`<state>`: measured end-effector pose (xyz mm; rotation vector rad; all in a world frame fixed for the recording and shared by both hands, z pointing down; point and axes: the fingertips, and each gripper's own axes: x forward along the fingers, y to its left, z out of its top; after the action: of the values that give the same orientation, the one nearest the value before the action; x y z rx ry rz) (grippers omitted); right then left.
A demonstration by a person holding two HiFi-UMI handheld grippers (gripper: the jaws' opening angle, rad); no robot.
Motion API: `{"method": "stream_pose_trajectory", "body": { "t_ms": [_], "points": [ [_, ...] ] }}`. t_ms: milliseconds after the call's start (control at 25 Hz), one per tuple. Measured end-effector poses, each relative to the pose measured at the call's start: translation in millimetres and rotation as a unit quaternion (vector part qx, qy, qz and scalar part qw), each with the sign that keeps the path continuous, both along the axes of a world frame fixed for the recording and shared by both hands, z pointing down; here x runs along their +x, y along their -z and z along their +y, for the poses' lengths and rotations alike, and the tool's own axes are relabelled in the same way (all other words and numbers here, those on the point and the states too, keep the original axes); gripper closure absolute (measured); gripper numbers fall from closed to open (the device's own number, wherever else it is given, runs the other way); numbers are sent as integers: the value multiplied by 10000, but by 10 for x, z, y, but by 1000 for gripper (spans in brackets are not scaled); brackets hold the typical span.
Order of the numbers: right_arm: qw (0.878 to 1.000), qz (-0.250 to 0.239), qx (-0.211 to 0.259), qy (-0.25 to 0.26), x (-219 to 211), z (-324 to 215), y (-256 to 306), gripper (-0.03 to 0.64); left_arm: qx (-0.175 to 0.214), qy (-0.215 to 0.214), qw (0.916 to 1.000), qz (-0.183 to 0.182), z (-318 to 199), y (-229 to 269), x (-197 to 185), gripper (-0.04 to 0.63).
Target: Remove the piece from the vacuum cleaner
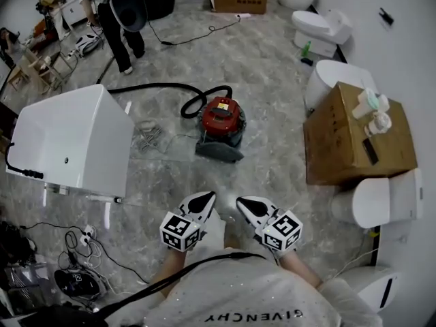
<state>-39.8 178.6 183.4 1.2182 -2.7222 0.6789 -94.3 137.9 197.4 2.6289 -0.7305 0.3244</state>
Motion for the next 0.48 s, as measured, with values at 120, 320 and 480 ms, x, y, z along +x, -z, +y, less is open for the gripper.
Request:
{"method": "stream_pose_trajectory", "body": {
  "t_ms": [120,320,480],
  "points": [
    [9998,161,48,-78,17,-306,41,601,137,51,9999,63,-388,24,45,580],
    [9989,311,59,-356,92,-848,1,601,9,25,10000,75,-924,-89,134,580],
    [9982,323,-75,-507,71,-1245,-85,601,-231,-5,9997,83,-1265,-255,133,580]
  ]
}}
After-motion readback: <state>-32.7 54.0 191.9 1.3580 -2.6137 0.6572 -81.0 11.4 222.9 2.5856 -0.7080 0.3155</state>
